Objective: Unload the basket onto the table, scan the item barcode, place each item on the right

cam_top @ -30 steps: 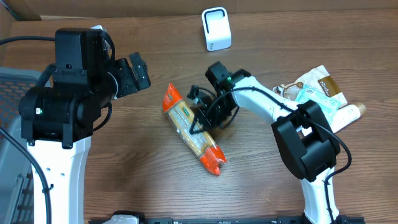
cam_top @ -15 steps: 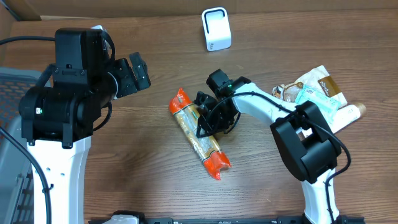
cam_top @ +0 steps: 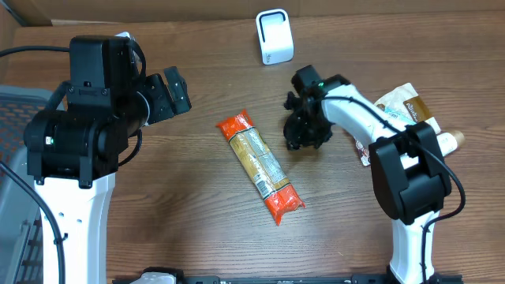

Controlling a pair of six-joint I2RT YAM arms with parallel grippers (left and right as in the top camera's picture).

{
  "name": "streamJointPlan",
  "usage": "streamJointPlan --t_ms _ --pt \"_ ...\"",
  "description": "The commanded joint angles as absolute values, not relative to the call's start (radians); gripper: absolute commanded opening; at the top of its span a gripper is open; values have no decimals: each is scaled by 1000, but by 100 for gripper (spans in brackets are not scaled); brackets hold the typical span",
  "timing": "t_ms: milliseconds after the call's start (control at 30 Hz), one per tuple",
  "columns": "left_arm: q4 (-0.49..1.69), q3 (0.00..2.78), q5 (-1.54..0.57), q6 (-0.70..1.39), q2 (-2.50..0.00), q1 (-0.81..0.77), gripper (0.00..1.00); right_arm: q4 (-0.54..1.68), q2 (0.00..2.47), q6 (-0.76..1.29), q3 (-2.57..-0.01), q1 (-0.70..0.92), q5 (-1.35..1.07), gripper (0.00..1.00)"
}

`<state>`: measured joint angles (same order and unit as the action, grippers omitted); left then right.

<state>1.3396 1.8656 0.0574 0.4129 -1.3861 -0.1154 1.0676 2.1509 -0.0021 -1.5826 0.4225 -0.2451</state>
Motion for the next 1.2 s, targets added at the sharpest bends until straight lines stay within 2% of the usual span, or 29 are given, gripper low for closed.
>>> streamJointPlan --t_ms 0,100,200,333,433,633,933,1167 --pt "1338 1881 62 419 -1388 -112 100 1176 2160 -109 -1723 424 -354 53" --pt "1338 1881 62 419 -1388 -112 100 1309 2160 -144 -1826 461 -466 52" --pt "1338 1881 62 419 -1388 -112 99 1336 2160 -138 -1836 516 -517 49" --pt "1338 1881 62 419 -1388 -112 100 1328 2160 -19 -1800 617 -526 48" --pt "1338 1881 62 419 -1388 -112 99 1322 2160 80 -1753 709 -526 54" --pt "1338 1881 62 419 -1388 -112 99 1343 2160 109 -1703 799 -524 61" --pt "1338 1881 62 419 -1388 -112 100 1338 2160 166 -1561 787 -371 63" --pt "1338 1881 62 419 -1388 -112 100 1289 2160 168 -1546 637 -107 64"
